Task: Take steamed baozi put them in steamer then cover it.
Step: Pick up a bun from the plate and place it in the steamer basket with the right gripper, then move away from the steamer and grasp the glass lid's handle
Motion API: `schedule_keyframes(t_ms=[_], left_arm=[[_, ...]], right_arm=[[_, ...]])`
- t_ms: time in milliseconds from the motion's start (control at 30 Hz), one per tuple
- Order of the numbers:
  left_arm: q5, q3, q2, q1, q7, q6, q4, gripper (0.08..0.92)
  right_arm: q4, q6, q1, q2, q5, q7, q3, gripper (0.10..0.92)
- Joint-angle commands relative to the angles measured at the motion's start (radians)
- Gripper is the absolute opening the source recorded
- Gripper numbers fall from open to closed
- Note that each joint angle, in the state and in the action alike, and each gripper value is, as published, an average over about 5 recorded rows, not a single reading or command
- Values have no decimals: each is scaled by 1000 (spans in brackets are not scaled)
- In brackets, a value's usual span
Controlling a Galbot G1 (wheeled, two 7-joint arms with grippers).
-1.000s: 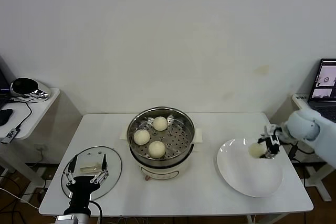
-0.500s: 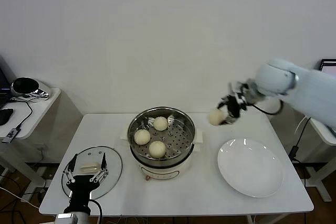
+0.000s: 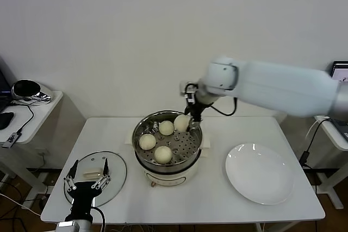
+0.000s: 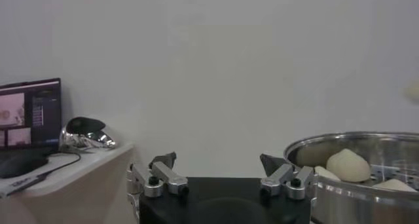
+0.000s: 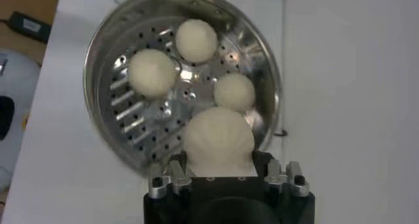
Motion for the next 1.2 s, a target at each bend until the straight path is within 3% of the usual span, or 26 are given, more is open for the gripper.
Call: schedule_keyframes(t_ms=[33, 800, 1067, 1200], left_arm=[[-1, 2, -2, -2, -1, -1, 2, 823], [-1, 3, -5, -6, -1, -1, -1, 823], [-3, 3, -3, -11, -1, 2, -1, 823], [-7, 1, 0, -17, -1, 5, 0, 823]], right_arm=[[-132, -54, -84, 170, 4, 9, -31, 624], [-170, -24, -169, 122, -115, -18, -13, 633], [-125, -26, -122, 88, -96, -26, 6, 800], [-67, -17, -52, 35, -80, -33, 26, 821]])
